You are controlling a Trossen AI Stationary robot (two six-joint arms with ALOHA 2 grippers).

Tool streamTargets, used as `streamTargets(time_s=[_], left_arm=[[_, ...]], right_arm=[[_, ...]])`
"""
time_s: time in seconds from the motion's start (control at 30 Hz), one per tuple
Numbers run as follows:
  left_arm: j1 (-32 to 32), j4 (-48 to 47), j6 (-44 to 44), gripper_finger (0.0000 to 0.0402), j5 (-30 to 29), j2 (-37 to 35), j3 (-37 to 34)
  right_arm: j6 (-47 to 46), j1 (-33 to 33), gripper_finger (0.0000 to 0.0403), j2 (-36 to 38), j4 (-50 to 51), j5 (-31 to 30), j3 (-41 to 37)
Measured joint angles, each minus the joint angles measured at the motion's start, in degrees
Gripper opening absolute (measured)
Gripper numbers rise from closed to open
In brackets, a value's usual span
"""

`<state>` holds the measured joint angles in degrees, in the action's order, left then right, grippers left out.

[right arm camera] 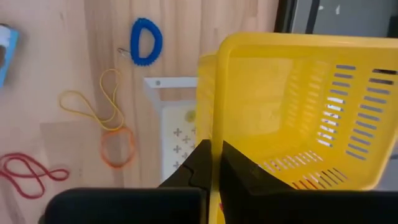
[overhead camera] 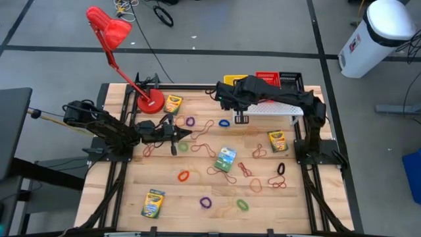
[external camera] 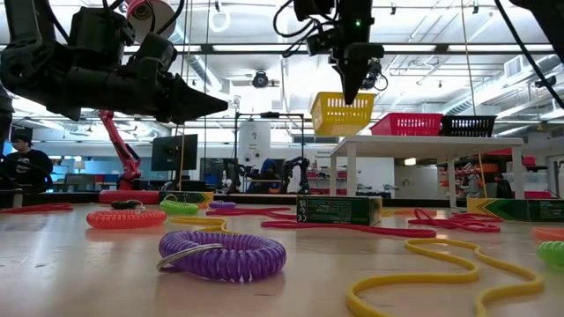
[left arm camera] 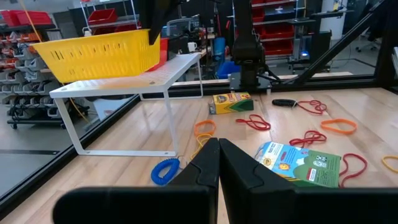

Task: Pick & Place Office Desk Supplies
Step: Put the yellow basket on the shelf

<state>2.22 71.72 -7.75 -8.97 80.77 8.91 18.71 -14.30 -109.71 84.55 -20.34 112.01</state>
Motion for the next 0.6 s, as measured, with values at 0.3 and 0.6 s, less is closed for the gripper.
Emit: streamTargets(time_s=[0.3, 0.6], left_arm=[[0.0, 0.0, 0.3, 0.0009, 0.0, 0.0, 0.0], [0.0, 0.0, 0.5, 0.0009, 0.0, 0.0, 0.0]], right_arm=[[0.0, -2.6, 0.002, 0.0, 2.1, 0.0, 0.0], [1.3, -4.0, 0.002, 0.0, 2.4, 2.1, 0.0]])
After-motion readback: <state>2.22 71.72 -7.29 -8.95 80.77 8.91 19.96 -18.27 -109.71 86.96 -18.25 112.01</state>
